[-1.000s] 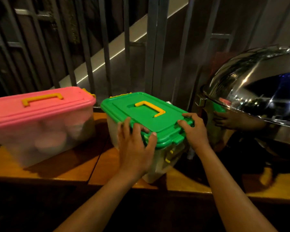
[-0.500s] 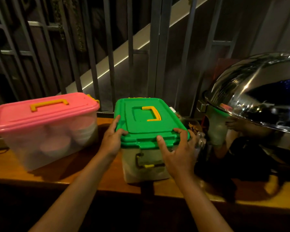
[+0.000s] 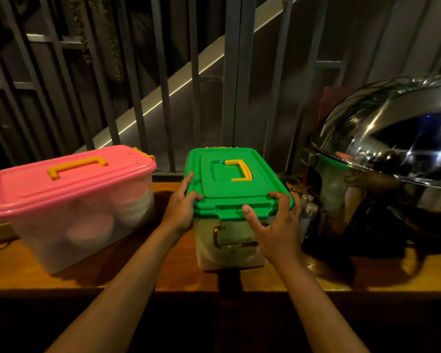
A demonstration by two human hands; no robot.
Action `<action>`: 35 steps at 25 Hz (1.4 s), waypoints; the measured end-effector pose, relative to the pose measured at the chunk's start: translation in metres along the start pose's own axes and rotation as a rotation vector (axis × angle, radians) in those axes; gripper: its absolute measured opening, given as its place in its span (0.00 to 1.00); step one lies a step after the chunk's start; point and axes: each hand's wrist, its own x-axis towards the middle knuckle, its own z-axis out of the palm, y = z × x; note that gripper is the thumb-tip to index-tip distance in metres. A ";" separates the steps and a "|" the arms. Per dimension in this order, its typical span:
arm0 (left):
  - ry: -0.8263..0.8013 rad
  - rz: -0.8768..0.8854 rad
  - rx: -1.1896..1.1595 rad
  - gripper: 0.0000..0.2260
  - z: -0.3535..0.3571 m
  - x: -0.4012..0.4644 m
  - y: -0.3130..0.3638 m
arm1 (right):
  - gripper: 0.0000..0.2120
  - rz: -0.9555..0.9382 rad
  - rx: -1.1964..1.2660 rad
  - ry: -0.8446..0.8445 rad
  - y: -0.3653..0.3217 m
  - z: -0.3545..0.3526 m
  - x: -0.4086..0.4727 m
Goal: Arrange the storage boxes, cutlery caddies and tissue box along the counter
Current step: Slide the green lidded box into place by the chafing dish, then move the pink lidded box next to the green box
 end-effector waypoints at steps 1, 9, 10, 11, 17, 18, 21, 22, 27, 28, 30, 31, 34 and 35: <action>-0.007 -0.001 -0.004 0.30 -0.001 0.001 0.000 | 0.34 0.006 -0.004 0.005 -0.001 0.001 -0.001; -0.036 0.001 0.013 0.29 -0.004 0.006 0.001 | 0.33 0.057 -0.031 0.002 -0.013 0.001 -0.010; -0.032 0.008 0.038 0.29 -0.004 0.007 0.001 | 0.33 0.064 -0.040 -0.007 -0.014 0.000 -0.009; -0.025 0.008 0.053 0.29 -0.005 0.007 0.003 | 0.33 0.069 -0.048 -0.020 -0.015 -0.002 -0.010; 0.046 0.208 0.582 0.19 -0.027 -0.014 0.004 | 0.34 0.009 -0.283 0.037 -0.026 -0.004 -0.022; 0.068 0.286 0.662 0.16 -0.032 -0.023 0.009 | 0.32 -0.070 -0.344 0.092 -0.036 -0.002 -0.025; 0.146 0.470 0.859 0.15 -0.063 -0.052 0.024 | 0.24 -0.228 -0.364 0.124 -0.071 0.019 -0.033; 0.187 0.516 0.900 0.12 -0.077 -0.060 0.028 | 0.22 -0.252 -0.336 0.106 -0.081 0.029 -0.035; 0.415 0.627 1.051 0.08 -0.177 -0.073 0.054 | 0.19 -0.342 -0.190 0.018 -0.137 0.102 -0.049; 0.444 0.617 1.102 0.09 -0.206 -0.074 0.058 | 0.19 -0.376 -0.147 -0.012 -0.156 0.124 -0.058; 0.516 0.559 1.171 0.10 -0.262 -0.074 0.066 | 0.19 -0.436 -0.079 -0.097 -0.190 0.166 -0.073; 0.539 0.529 1.192 0.10 -0.286 -0.074 0.070 | 0.19 -0.439 -0.059 -0.154 -0.205 0.184 -0.080; 0.589 0.427 1.242 0.11 -0.352 -0.073 0.083 | 0.23 -0.447 -0.023 -0.345 -0.249 0.240 -0.099; 0.601 0.403 1.246 0.11 -0.367 -0.071 0.087 | 0.24 -0.445 -0.020 -0.403 -0.260 0.257 -0.101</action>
